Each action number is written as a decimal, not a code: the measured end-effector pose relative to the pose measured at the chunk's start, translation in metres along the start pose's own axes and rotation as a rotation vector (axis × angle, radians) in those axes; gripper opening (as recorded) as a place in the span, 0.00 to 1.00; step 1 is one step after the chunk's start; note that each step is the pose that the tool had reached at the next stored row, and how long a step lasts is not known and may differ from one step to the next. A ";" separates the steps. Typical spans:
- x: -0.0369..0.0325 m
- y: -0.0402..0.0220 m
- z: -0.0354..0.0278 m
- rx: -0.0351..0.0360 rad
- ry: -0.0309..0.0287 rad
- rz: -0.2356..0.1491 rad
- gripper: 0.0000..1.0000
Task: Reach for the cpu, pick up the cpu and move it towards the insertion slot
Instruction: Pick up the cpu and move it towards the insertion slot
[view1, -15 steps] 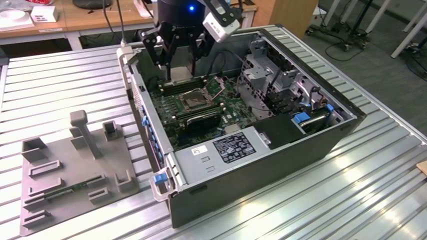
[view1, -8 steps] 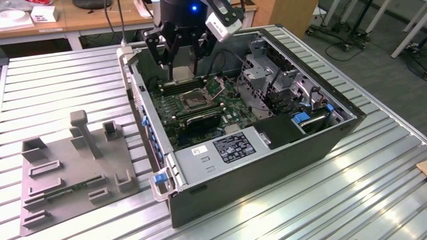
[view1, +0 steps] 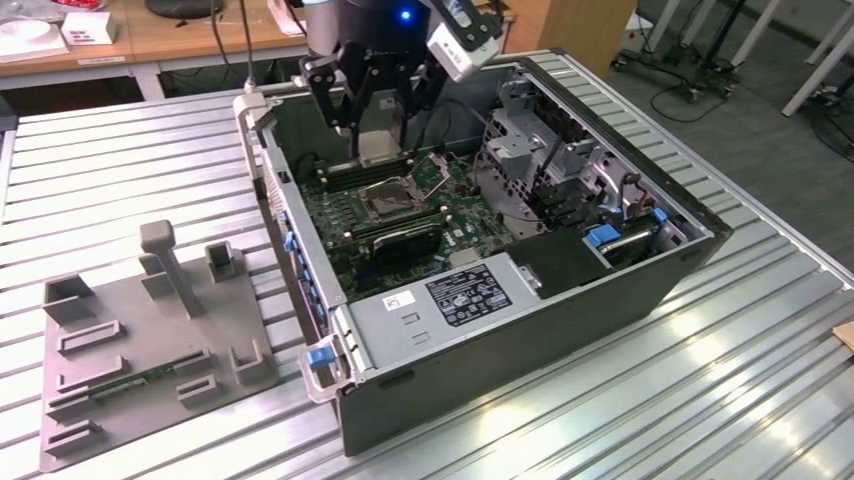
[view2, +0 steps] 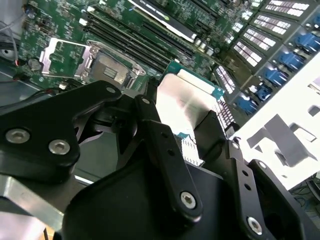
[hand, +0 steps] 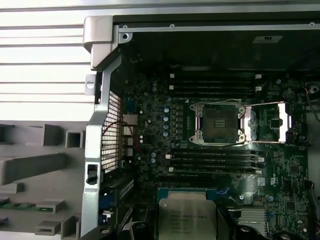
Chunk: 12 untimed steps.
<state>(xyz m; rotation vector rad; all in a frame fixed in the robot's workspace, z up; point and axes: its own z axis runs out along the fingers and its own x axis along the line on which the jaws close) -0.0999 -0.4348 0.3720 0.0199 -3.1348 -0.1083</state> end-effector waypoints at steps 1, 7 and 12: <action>-0.0015 0.0001 0.0001 -0.0001 0.0000 0.000 0.54; -0.0068 0.0004 0.0005 -0.0001 0.0000 0.000 0.54; -0.0076 0.0004 0.0006 -0.0002 -0.0001 0.000 0.54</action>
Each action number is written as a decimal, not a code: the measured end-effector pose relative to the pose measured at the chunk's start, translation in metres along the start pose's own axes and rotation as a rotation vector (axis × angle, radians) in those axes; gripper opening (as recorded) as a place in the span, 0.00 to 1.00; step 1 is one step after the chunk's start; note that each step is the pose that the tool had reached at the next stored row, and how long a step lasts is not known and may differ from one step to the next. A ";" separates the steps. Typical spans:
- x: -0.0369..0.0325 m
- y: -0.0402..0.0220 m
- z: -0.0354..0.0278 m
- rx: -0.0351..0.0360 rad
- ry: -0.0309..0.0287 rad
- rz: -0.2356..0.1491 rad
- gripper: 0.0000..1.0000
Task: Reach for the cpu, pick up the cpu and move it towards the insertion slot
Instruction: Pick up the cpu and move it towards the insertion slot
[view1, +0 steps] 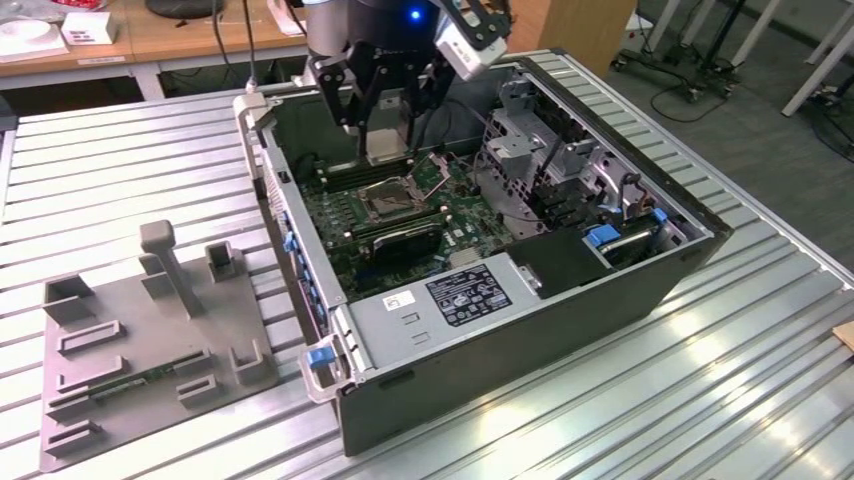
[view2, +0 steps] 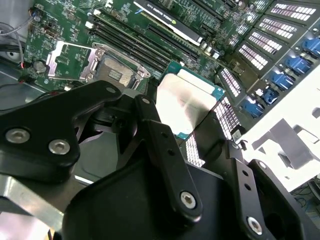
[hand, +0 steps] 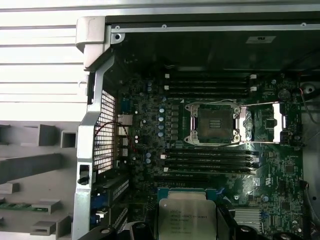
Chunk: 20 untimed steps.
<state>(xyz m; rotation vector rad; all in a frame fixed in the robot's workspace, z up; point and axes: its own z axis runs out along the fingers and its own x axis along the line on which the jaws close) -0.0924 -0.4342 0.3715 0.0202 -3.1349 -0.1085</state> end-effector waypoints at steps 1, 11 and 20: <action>-0.0004 0.0000 0.0000 0.0001 0.0000 0.000 0.54; -0.0027 0.0003 0.0003 0.0000 0.0000 0.000 0.54; -0.0028 0.0069 0.0019 -0.0002 0.0000 0.000 0.54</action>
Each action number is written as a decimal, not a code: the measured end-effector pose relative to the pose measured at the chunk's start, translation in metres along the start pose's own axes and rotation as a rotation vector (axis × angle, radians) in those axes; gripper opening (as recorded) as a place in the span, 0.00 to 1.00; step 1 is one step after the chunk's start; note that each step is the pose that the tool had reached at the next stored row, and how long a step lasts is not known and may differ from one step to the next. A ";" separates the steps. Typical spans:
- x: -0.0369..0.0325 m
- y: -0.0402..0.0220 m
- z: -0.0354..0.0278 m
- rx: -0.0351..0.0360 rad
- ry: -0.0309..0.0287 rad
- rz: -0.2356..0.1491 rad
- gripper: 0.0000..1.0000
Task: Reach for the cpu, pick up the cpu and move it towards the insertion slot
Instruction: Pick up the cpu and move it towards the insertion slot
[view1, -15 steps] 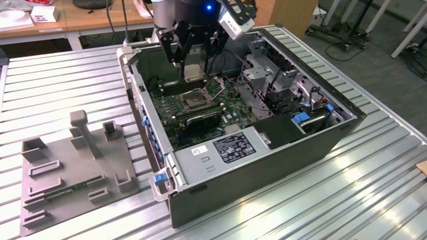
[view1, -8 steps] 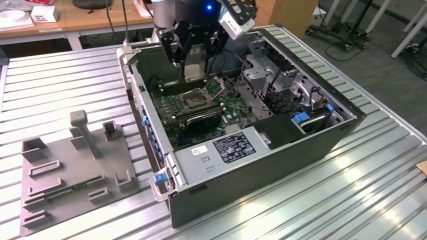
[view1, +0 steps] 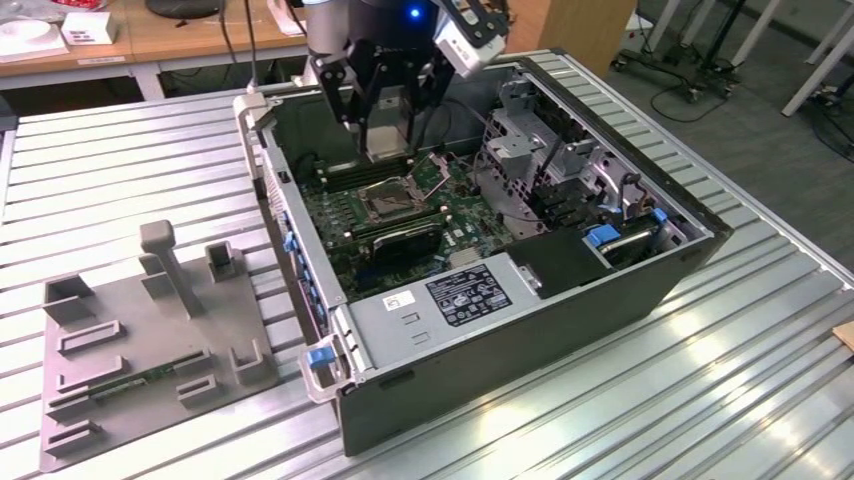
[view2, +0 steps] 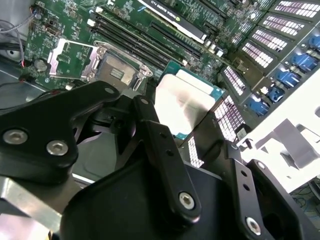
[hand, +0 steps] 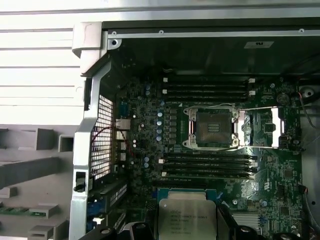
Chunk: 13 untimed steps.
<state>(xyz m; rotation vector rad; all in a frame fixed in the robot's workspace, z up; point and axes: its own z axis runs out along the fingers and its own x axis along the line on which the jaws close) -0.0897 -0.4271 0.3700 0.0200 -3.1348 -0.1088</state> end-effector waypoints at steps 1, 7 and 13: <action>0.0000 0.0011 0.0002 0.0000 0.0000 0.000 0.54; -0.0001 0.0040 0.0010 -0.0002 0.0000 0.000 0.54; -0.0001 0.0066 0.0017 -0.0003 0.0000 0.000 0.54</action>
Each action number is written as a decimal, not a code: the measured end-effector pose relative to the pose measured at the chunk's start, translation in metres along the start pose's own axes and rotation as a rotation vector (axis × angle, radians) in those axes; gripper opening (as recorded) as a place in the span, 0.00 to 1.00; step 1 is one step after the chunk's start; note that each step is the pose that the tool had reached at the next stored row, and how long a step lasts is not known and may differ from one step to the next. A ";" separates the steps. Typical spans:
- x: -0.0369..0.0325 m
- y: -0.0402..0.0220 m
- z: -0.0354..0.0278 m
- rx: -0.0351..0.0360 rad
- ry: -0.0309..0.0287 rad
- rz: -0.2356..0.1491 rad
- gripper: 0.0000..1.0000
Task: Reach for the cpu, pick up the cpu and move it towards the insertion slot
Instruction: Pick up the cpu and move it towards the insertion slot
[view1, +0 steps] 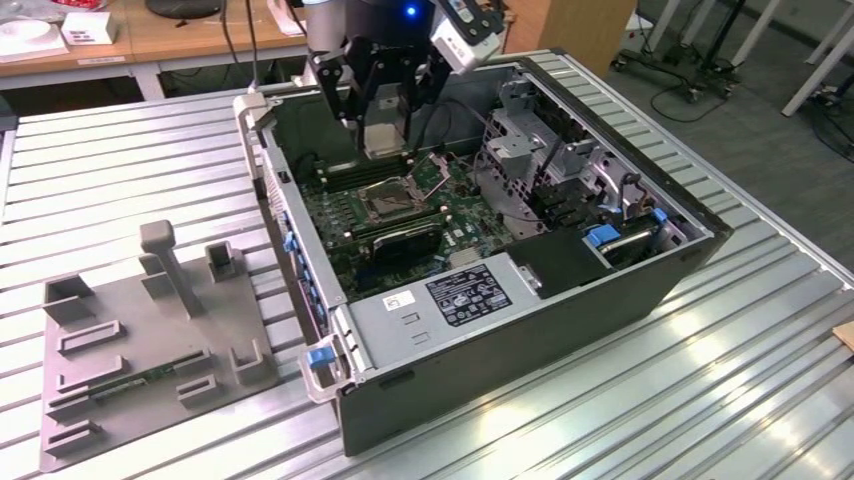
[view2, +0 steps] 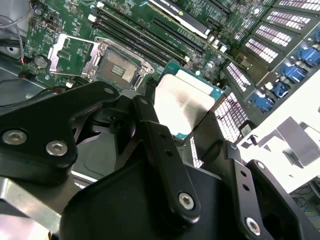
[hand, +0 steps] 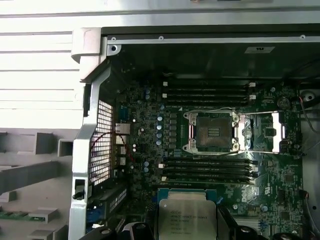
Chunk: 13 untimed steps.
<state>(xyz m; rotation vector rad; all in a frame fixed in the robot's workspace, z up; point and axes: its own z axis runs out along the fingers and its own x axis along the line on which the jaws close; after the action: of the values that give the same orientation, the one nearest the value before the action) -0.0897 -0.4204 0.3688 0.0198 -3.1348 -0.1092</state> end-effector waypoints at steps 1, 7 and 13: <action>0.0000 0.0008 0.0002 0.0000 0.0000 0.000 0.54; -0.0001 0.0063 0.0017 -0.0006 0.0000 0.000 0.54; -0.0003 0.0121 0.0039 -0.0026 0.0000 0.000 0.54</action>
<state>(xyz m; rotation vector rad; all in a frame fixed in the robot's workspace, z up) -0.0896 -0.4081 0.3657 0.0199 -3.1347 -0.1133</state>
